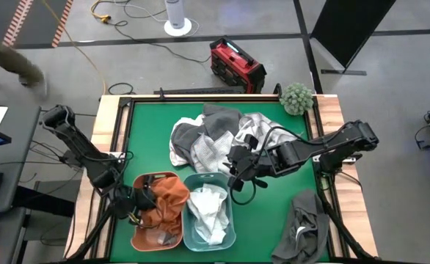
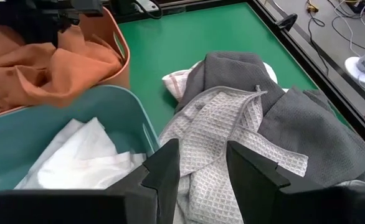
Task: Sort towels by color in basket
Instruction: Put the orange towel into the orange bin
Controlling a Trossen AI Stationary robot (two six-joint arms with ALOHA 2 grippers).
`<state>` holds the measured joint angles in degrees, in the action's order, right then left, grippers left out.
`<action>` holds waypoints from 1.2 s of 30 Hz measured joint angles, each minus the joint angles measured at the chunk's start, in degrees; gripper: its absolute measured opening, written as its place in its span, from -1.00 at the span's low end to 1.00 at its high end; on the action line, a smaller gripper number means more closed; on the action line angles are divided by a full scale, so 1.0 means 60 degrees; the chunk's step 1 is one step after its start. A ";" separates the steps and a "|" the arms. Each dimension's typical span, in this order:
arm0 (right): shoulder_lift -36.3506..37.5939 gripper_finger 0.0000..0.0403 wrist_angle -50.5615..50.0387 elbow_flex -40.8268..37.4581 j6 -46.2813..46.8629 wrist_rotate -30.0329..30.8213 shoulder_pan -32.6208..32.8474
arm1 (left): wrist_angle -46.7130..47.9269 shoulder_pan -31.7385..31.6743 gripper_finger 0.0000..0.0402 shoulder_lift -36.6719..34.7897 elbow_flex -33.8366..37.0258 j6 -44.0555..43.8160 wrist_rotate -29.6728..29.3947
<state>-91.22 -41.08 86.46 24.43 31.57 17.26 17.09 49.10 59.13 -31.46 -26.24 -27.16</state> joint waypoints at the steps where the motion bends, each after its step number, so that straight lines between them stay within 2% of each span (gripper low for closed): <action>1: 0.0000 -0.20 0.0000 0.0000 0.0001 0.0000 0.0000 | -0.0145 0.0003 -0.85 0.0000 -0.0003 0.0064 -0.0004; 6: 0.0000 -0.20 0.0000 0.0000 0.0002 0.0000 0.0000 | 0.0038 0.0003 -0.48 0.0000 -0.0440 0.0331 -0.0003; 10: 0.0000 -0.20 0.0000 0.0000 0.0006 0.0000 0.0000 | 0.1575 0.0003 -0.16 0.0007 -0.1394 0.0543 0.0004; 14: 0.0000 -0.20 0.0000 0.0000 0.0006 0.0000 0.0000 | 0.2999 0.0003 0.02 0.0000 -0.2837 0.1073 -0.0004; 19: 0.0000 -0.20 0.0000 0.0000 0.0019 0.0000 0.0000 | 0.3877 0.0003 0.04 -0.0011 -0.4102 0.1523 -0.0228; 26: 0.0000 -0.20 0.0000 0.0000 0.0027 0.0000 0.0000 | 0.3688 0.0009 0.05 0.0004 -0.4127 0.2248 0.0272; 30: 0.0000 -0.20 0.0000 0.0000 0.0024 0.0000 0.0000 | 0.4054 0.0004 0.05 -0.0007 -0.4127 0.2118 -0.0377; 32: 0.0000 -0.20 0.0000 0.0000 0.0028 0.0000 0.0000 | 0.5011 -0.0019 0.05 0.0047 -0.4127 0.1676 -0.0030; 36: 0.0000 -0.20 0.0004 0.0000 0.0030 0.0000 0.0000 | 0.6783 -0.0393 0.05 0.0301 -0.4121 0.0521 0.1372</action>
<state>-91.22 -41.06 86.46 24.61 31.57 17.26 57.79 46.74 60.94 -56.19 -23.11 -18.93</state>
